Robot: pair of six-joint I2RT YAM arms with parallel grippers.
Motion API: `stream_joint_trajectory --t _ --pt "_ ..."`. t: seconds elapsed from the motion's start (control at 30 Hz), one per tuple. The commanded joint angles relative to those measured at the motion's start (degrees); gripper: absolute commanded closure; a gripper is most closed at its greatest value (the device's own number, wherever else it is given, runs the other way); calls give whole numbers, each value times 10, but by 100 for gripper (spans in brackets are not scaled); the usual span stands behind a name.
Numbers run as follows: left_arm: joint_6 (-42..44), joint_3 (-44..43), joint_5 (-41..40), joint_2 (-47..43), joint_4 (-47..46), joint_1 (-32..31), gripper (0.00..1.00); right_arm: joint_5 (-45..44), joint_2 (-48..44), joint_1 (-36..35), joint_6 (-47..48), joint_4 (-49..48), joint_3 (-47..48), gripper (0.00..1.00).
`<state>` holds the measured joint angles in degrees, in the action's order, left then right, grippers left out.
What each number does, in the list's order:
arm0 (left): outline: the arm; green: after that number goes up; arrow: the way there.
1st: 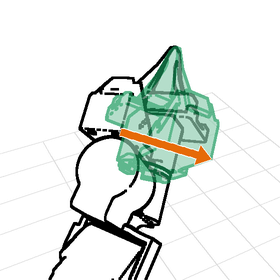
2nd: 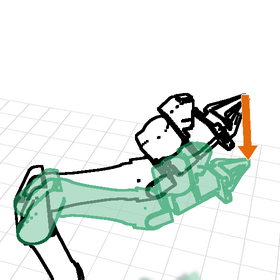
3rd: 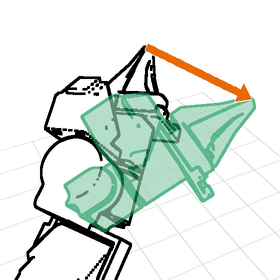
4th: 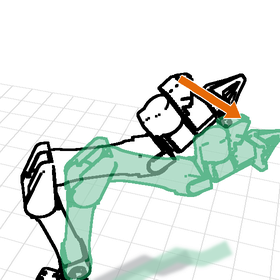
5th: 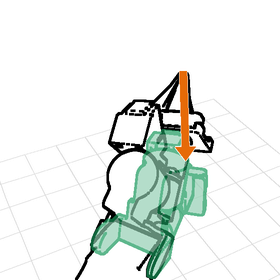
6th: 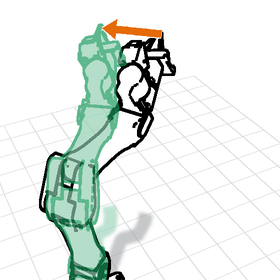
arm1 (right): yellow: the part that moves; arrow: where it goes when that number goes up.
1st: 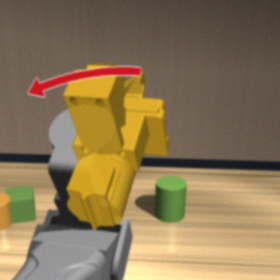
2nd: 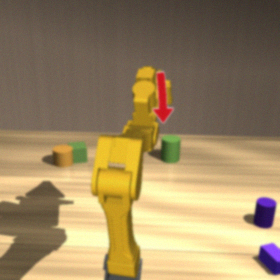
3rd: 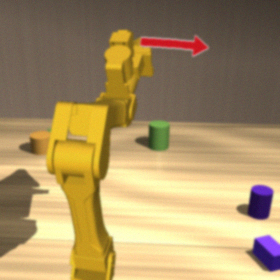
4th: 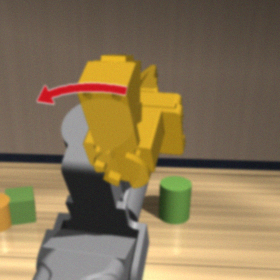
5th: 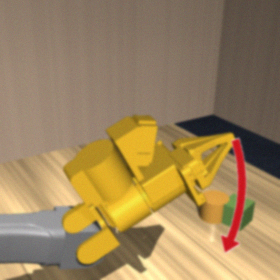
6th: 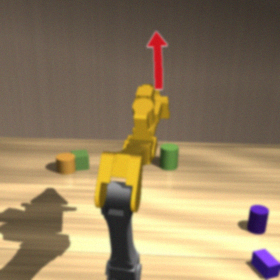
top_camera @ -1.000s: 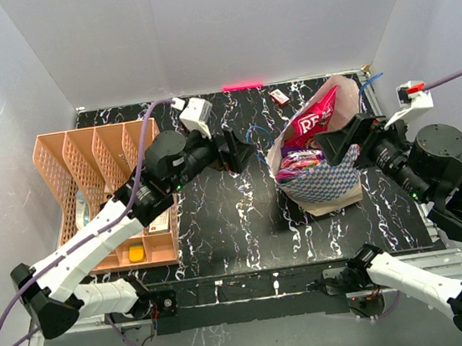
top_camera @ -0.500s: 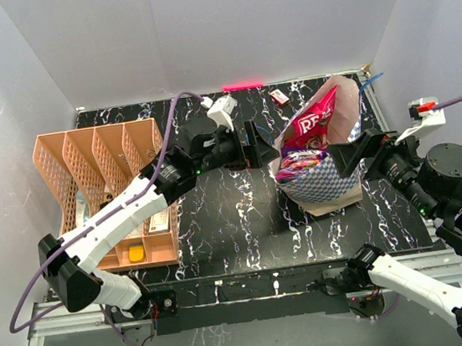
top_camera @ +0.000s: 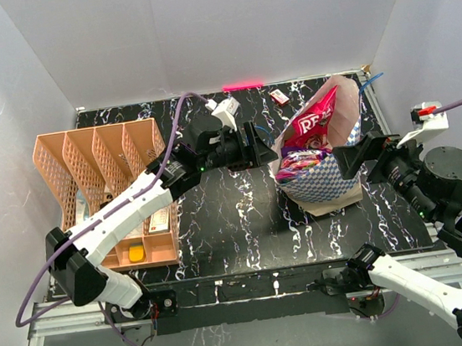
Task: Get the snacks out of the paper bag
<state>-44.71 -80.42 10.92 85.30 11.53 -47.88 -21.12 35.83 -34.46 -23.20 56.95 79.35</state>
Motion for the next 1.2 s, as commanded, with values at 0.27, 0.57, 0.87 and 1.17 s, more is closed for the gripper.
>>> stream_joint_trajectory --t 0.27,0.57,0.87,1.17 --pt "-28 -54 75 49 -34 54 86 -30 -24 -1 -22 -8 2 2" --pt "20 -121 79 55 31 127 100 -20 -12 -1 -23 -24 -13 2" --pt "69 -200 101 73 84 214 100 -8 4 -1 -22 -26 -21 2" --pt "105 -294 82 104 130 276 100 -22 19 -1 -56 -34 -38 2"
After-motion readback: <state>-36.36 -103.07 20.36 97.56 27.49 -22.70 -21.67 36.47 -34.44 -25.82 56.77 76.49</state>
